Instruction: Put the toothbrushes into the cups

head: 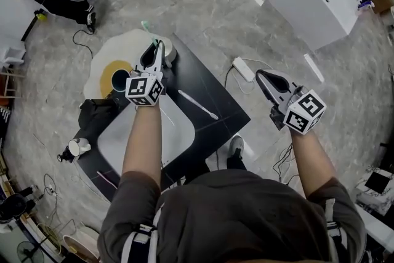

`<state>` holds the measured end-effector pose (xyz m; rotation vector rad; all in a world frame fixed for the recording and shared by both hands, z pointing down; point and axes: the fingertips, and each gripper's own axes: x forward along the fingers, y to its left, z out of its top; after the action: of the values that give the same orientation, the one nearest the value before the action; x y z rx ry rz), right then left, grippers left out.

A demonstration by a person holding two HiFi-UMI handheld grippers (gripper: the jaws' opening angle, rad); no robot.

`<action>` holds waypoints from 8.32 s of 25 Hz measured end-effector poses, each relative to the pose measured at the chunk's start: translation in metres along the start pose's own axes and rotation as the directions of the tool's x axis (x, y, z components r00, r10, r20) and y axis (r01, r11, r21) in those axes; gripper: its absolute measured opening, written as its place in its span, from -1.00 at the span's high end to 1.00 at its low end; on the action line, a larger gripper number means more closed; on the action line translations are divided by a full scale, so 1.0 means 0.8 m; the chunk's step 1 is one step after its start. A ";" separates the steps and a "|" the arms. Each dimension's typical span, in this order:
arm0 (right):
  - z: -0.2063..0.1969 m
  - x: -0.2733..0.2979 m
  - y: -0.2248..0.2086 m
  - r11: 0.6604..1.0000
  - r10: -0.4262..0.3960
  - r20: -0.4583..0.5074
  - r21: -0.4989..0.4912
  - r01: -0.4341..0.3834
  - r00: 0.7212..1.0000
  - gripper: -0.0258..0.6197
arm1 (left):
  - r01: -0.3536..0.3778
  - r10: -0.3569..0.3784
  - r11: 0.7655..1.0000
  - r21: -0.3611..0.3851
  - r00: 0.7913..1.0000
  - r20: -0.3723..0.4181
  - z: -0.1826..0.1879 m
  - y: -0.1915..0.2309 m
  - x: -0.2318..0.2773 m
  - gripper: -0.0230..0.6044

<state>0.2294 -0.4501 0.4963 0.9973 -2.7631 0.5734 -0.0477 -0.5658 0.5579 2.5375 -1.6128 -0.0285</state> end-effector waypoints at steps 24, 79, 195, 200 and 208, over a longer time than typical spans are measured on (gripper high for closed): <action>0.016 -0.018 0.022 1.000 -0.005 0.013 -0.030 0.005 1.000 0.94 | 0.037 -0.037 0.999 0.004 0.998 -0.059 0.000 -0.051 -0.050 0.60; 0.005 -0.067 0.043 1.000 0.017 -0.023 0.025 -0.016 1.000 0.94 | 0.654 -0.467 0.755 -0.051 0.482 -0.741 -0.121 -0.216 -0.136 0.77; -0.116 0.098 0.622 0.992 0.118 -0.109 -0.036 -0.122 0.987 0.94 | 0.932 -0.291 0.330 0.149 0.250 -0.923 -0.172 0.062 -0.808 0.74; -0.129 0.124 0.623 0.992 0.117 -0.136 -0.020 -0.121 0.984 0.94 | 0.971 -0.264 0.218 0.100 0.157 -0.952 -0.199 0.066 -0.808 0.70; -0.138 0.132 0.619 0.995 0.099 -0.157 -0.006 -0.101 0.983 0.94 | 0.991 -0.195 0.135 0.008 0.035 -0.980 -0.242 0.057 -0.814 0.70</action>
<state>-0.1678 -0.1176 0.4758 0.7777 -2.6855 0.6169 -0.3501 0.0226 0.7187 2.6091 0.4649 1.9142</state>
